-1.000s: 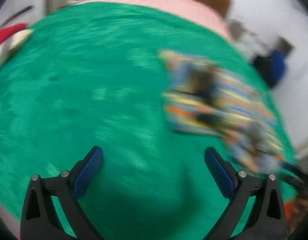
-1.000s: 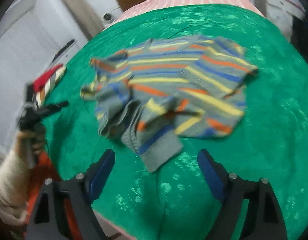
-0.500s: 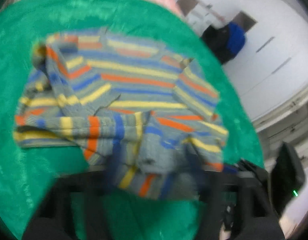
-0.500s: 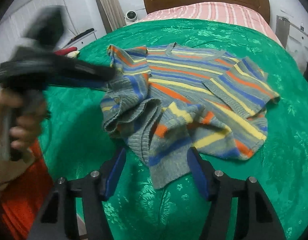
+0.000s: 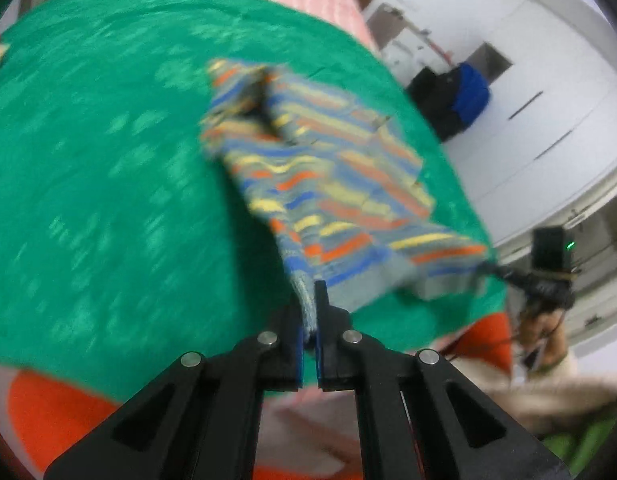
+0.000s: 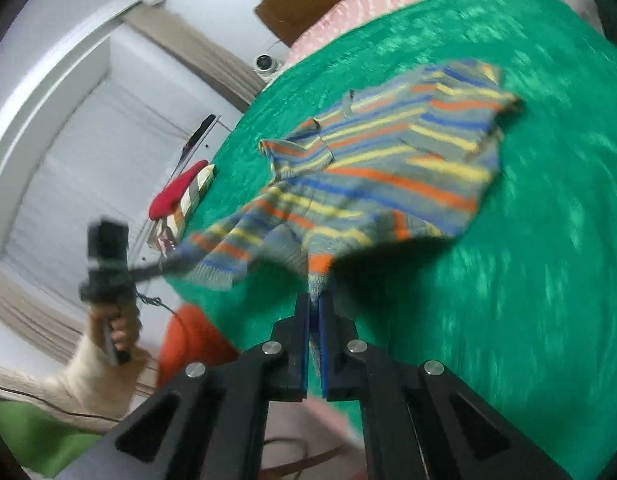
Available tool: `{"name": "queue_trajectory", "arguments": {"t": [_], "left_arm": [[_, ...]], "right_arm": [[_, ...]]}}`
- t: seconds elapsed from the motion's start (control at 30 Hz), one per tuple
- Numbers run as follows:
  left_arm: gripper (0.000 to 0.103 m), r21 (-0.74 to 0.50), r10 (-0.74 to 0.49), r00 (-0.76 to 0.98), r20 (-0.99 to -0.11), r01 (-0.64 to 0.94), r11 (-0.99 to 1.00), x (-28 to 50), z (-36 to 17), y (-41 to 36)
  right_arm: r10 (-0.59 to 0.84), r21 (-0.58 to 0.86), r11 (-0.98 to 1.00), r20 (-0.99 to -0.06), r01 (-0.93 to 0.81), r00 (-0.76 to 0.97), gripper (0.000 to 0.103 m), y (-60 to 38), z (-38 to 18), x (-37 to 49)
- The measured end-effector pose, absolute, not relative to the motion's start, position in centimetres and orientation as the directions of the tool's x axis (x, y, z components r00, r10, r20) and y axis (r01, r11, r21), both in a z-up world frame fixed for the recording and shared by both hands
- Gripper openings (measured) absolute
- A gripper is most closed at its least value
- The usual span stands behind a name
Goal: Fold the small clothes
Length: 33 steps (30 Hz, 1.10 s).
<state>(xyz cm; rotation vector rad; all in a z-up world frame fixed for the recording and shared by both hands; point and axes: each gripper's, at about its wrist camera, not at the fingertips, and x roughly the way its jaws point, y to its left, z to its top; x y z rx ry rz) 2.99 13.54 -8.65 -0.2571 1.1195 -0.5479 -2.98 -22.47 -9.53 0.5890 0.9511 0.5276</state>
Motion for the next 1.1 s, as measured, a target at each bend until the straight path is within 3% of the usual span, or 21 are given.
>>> {"name": "queue_trajectory", "arguments": {"t": [0.07, 0.13, 0.2, 0.23, 0.27, 0.33, 0.37, 0.43, 0.5, 0.53, 0.7, 0.83, 1.0, 1.1], "left_arm": [[0.002, -0.434, -0.502, 0.314, -0.806, 0.262, 0.862, 2.2, -10.4, 14.6], [0.002, -0.433, -0.486, 0.299, -0.821, 0.228, 0.872, 2.3, -12.1, 15.2], [0.003, -0.434, -0.481, 0.292, -0.826, 0.214, 0.875, 2.6, -13.4, 15.5], [0.003, -0.428, -0.476, 0.296, -0.828, 0.214, 0.878, 2.7, -13.7, 15.3], [0.003, -0.43, -0.48, 0.298, -0.825, 0.22, 0.876, 2.7, -13.7, 15.2], [0.003, -0.444, -0.5, 0.302, -0.812, 0.239, 0.864, 2.8, -13.7, 14.7], [0.003, -0.446, -0.504, 0.299, -0.81, 0.242, 0.861, 2.8, -13.8, 14.8], [0.003, -0.453, -0.509, 0.28, -0.814, 0.242, 0.858, 2.8, -14.5, 14.9], [0.003, -0.445, -0.499, 0.262, -0.826, 0.241, 0.862, 3.0, -15.2, 14.6], [0.003, -0.441, -0.495, 0.259, -0.829, 0.241, 0.864, 2.9, -15.1, 14.6], [0.002, -0.499, -0.552, 0.257, -0.793, 0.244, 0.831, 0.3, -11.0, 17.3], [0.002, -0.448, -0.506, 0.206, -0.838, 0.271, 0.852, -1.9, -10.6, 17.1], [0.002, -0.343, -0.392, 0.143, -0.909, 0.278, 0.897, -2.1, -14.7, 14.7], [0.002, -0.288, -0.334, 0.129, -0.934, 0.284, 0.914, -2.2, -16.0, 13.8]], "right_arm": [[0.663, 0.704, 0.702, -0.589, -0.108, 0.463, 0.004, -22.7, -10.4, -3.6], [0.613, 0.66, 0.748, -0.644, -0.072, 0.458, 0.004, -22.4, -11.8, -3.5], [0.568, 0.624, 0.78, -0.682, -0.038, 0.461, 0.01, -22.3, -13.4, -2.9], [0.54, 0.605, 0.796, -0.705, -0.006, 0.459, 0.015, -22.4, -14.5, -2.6], [0.533, 0.602, 0.798, -0.715, 0.011, 0.452, 0.032, -22.5, -15.1, -2.4], [0.561, 0.643, 0.765, -0.695, 0.038, 0.45, 0.05, -22.8, -16.0, -2.6], [0.581, 0.668, 0.743, -0.672, 0.037, 0.46, 0.051, -22.8, -16.1, -2.8], [0.593, 0.677, 0.736, -0.656, 0.017, 0.466, 0.051, -22.0, -16.3, -2.7], [0.575, 0.652, 0.758, -0.674, 0.008, 0.463, 0.039, -21.4, -16.9, -2.1], [0.562, 0.638, 0.77, -0.689, 0.017, 0.457, 0.004, -21.2, -17.0, -1.7], [0.645, 0.709, 0.706, -0.642, 0.0, 0.414, 0.005, -23.5, -13.0, -4.6], [0.627, 0.665, 0.746, -0.711, 0.018, 0.318, 0.005, -24.4, -10.5, -7.5], [0.502, 0.533, 0.831, -0.842, 0.16, 0.197, 0.005, -23.6, -16.8, -6.8], [0.468, 0.493, 0.838, -0.87, 0.235, 0.155, 0.005, -23.5, -20.0, -6.6]]}}
